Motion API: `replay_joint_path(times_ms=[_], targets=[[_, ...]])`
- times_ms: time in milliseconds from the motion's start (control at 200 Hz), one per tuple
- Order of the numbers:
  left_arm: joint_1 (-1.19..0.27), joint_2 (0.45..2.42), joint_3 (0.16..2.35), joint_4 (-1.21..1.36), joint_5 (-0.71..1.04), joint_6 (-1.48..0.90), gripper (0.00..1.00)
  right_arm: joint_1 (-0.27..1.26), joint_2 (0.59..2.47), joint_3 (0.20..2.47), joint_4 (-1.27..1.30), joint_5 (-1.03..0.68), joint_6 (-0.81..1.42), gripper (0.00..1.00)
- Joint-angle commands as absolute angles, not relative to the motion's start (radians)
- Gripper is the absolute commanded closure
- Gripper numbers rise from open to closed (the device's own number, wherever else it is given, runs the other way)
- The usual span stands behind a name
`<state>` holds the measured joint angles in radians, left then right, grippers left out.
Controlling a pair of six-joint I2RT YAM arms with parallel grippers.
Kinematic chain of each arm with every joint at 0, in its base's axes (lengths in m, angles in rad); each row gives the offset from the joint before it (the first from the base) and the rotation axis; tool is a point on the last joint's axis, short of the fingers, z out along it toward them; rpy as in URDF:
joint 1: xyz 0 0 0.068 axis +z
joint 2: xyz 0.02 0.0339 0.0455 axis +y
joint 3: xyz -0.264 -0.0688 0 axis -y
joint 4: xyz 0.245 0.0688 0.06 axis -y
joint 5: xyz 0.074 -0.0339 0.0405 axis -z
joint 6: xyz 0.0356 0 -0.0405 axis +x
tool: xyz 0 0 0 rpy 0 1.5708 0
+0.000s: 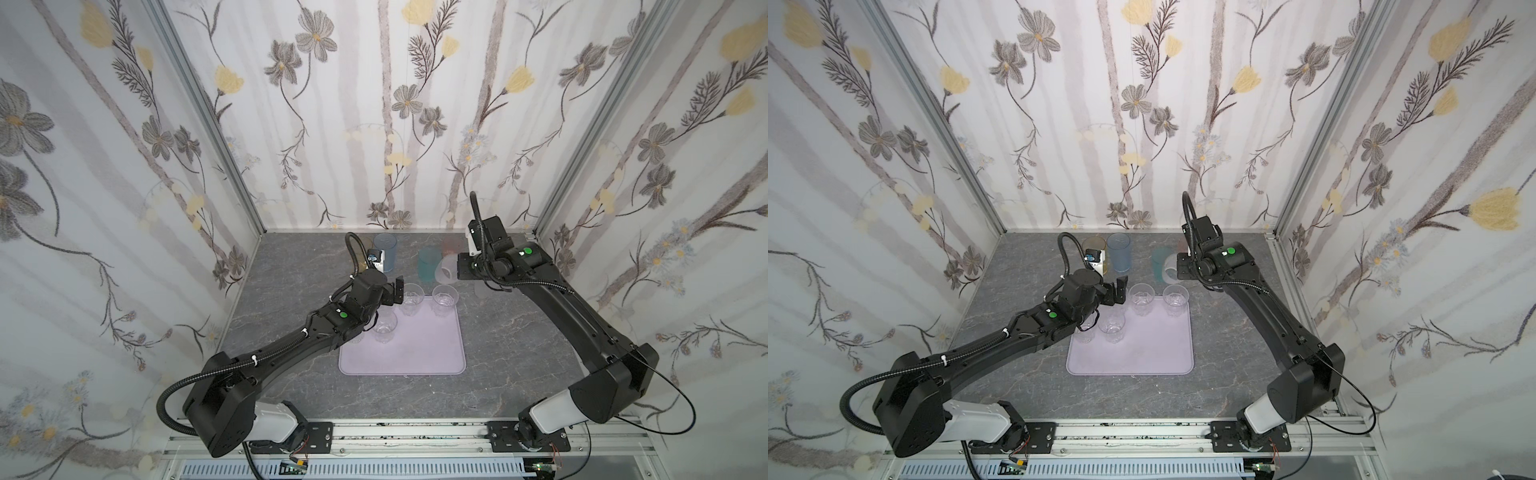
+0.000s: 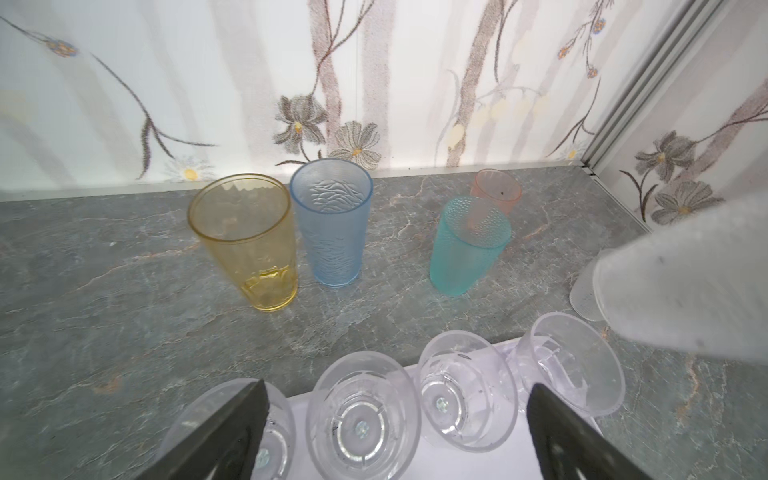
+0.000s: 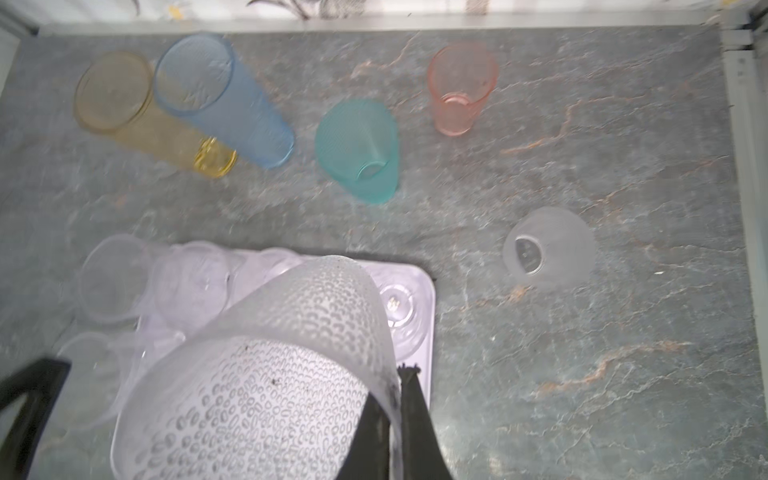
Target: Place the glasses into the tray
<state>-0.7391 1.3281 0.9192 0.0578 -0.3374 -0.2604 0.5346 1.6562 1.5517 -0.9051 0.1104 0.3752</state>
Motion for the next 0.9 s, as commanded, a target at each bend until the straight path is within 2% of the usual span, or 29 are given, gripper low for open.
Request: replay_joint_path(times_ms=[0,205,540,894], targets=[[-0.727,1.264,0.877,0.021,-0.367,-0.262,0.0,0.64,1.643,1.49,-0.969,0.075,0.44,0.98],[-0.722,1.172,0.796,0.018,-0.385,-0.272,0.0,0.776,1.705,1.406,-0.912,0.07,0.497,0.98],[-0.723,1.203,0.804,0.025,-0.371,-0.288,0.0,0.787,1.911,1.454,-0.881,0.135,0.427,0.99],[-0.725,1.228,0.807,0.04,-0.355,-0.299,0.0,0.781,2.007,1.502,-0.875,0.148,0.39,0.98]])
